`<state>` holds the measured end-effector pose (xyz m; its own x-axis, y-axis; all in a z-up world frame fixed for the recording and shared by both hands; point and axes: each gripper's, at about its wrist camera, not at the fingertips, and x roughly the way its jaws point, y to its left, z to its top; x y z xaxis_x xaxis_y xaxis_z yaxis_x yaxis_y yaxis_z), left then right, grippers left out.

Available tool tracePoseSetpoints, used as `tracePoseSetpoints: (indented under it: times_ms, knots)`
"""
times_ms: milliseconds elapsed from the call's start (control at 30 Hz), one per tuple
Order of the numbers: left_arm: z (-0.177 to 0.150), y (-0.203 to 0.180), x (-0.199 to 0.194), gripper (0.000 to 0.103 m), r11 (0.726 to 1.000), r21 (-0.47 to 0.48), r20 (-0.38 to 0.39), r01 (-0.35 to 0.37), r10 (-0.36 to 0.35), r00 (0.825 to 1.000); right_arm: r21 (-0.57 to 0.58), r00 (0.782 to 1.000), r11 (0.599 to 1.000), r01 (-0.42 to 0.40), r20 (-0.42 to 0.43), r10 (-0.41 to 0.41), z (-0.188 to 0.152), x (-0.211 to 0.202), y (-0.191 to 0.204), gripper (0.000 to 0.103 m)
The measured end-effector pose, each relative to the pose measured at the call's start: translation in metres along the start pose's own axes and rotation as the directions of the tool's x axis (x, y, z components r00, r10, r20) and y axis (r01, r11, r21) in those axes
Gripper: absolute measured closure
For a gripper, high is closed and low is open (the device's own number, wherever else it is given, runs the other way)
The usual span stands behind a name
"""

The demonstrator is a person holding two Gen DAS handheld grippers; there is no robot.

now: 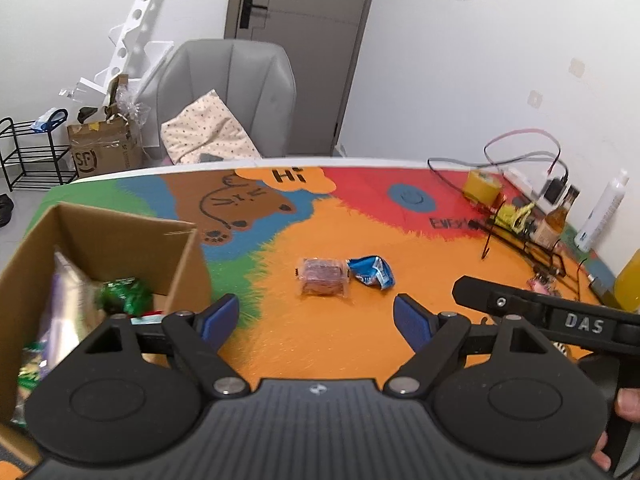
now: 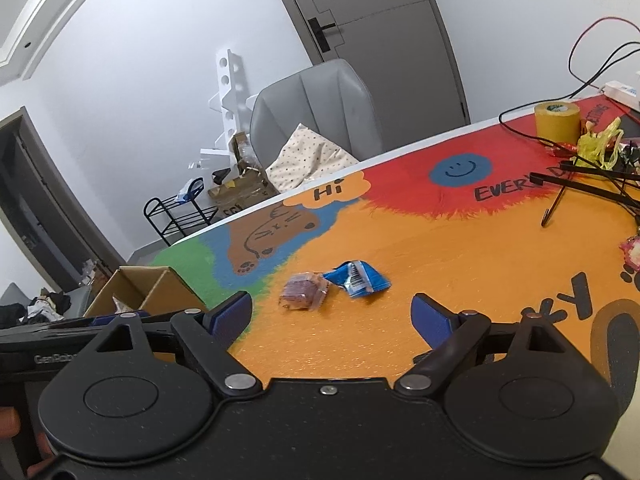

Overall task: Organize snacks
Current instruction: 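Move both grippers back over the brown cake and blue packet on the table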

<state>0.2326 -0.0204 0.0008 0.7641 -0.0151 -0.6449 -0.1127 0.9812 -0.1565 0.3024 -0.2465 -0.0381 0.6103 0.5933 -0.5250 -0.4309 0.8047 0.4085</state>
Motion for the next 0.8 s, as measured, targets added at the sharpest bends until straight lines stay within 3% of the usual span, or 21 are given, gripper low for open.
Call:
tracePoseSetpoints:
  times_ms: [133,400,800]
  knots:
    - [0.001,-0.007,0.015,0.02,1.0,-0.003,-0.001,0.011,-0.011,1.0,0.008,0.999,1.0,0.01,-0.03,-0.01,0.006,0.012,-0.014,0.034]
    - [0.009,-0.011,0.053,0.024,1.0,-0.019,-0.037,0.021,-0.021,0.999,0.012,0.998,1.0,-0.002,-0.064,0.003,0.015,0.037,-0.027,0.04]
    - [0.017,-0.005,0.112,0.043,0.998,-0.045,-0.093,0.044,-0.048,0.995,0.053,0.992,0.999,-0.002,-0.128,0.009,0.027,0.082,-0.035,0.052]
